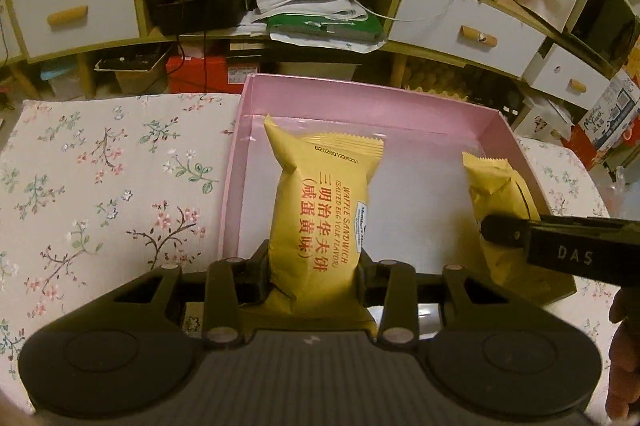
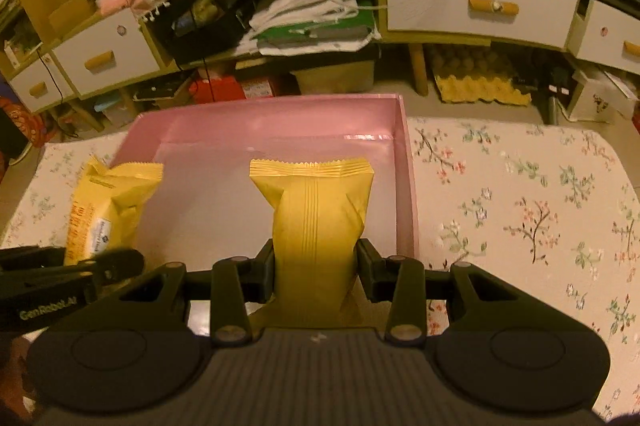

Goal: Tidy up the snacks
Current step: 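Carry both yellow packs into the pink box and open both grippers, then withdraw both grippers from the box back over the snack pile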

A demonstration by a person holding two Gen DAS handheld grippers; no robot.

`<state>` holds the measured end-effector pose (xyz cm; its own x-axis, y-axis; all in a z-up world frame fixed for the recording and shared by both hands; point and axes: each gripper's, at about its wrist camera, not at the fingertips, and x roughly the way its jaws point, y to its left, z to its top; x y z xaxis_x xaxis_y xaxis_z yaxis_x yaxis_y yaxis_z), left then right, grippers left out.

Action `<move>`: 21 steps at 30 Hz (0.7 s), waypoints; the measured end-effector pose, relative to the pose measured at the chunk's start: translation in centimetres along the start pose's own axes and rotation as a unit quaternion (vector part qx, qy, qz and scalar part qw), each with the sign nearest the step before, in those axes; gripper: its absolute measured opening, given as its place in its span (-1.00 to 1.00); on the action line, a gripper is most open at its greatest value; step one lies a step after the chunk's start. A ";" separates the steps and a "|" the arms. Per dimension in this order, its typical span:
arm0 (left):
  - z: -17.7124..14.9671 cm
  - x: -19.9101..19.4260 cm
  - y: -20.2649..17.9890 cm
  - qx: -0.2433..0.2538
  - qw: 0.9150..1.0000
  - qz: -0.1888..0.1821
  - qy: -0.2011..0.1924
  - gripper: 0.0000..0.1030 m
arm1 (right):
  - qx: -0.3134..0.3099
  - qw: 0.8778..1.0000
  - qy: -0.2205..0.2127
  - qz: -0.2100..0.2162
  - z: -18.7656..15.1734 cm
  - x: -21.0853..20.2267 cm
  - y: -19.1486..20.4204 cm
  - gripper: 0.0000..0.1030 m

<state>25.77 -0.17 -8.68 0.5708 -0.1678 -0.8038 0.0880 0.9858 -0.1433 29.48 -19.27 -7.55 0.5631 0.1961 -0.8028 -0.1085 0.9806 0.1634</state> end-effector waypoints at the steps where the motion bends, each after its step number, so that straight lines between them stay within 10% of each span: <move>1: -0.1 0.0 0.0 0.000 1.000 0.000 0.000 -0.13 | -0.001 1.000 0.001 -0.002 -0.1 0.0 -0.1 -0.27; 21: -0.3 -10.7 -0.3 -0.016 0.998 0.023 -0.060 0.35 | 0.000 0.998 -0.051 -0.023 -0.1 -9.9 0.3 0.47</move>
<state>19.37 1.31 -0.23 0.6676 -0.1179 -0.7351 0.0339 0.9912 -0.1282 23.81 -20.86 0.40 0.6477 0.1498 -0.7471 -0.0814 0.9885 0.1276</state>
